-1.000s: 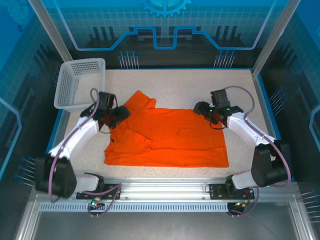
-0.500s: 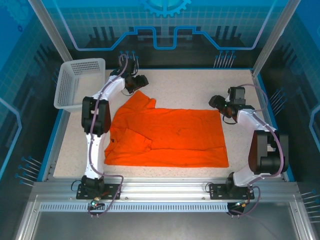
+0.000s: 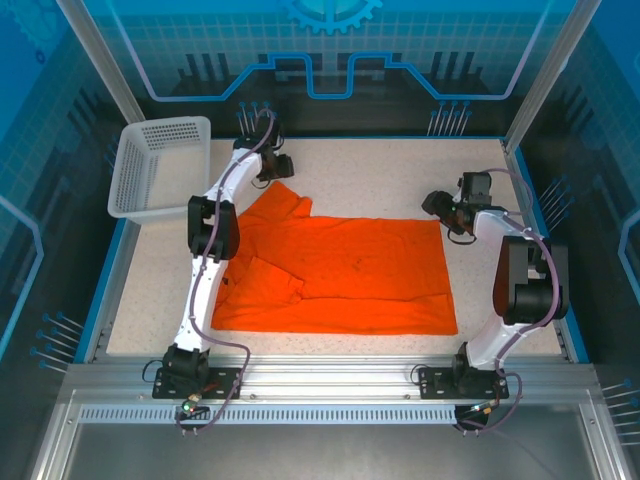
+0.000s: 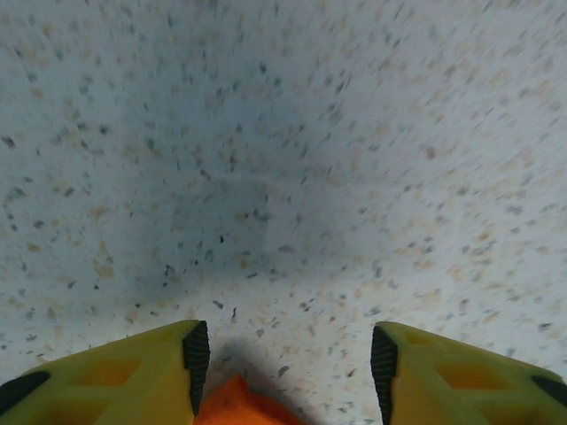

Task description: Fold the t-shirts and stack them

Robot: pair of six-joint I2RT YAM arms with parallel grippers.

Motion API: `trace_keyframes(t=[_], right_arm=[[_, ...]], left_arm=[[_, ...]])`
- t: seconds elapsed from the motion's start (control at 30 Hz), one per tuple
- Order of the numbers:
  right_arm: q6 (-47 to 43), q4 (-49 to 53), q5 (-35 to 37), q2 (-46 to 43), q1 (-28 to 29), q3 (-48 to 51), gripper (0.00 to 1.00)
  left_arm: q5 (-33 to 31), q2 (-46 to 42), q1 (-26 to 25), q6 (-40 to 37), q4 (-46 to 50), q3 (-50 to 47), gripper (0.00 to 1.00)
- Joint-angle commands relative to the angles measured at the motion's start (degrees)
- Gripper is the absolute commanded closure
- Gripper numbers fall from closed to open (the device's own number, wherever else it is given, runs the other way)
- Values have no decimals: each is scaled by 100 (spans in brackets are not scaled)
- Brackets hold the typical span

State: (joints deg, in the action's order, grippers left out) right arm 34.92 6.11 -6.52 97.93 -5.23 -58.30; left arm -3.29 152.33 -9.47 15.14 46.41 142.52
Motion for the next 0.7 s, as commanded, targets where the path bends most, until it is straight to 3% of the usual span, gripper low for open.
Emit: trace_keyframes(t=[0.0,0.43,0.67], right_arm=[[24,-162,-139,112,-83,-44,30],[84,180,230,191,-170,-95,30],[165,181,252,174,-232,-51,30]], left_arm=[[-78,46,25,-225,237,-5,48],[-114,-236,-15,-265,123,-616,52],[-130,-230,-26,-274,158,-631,64]])
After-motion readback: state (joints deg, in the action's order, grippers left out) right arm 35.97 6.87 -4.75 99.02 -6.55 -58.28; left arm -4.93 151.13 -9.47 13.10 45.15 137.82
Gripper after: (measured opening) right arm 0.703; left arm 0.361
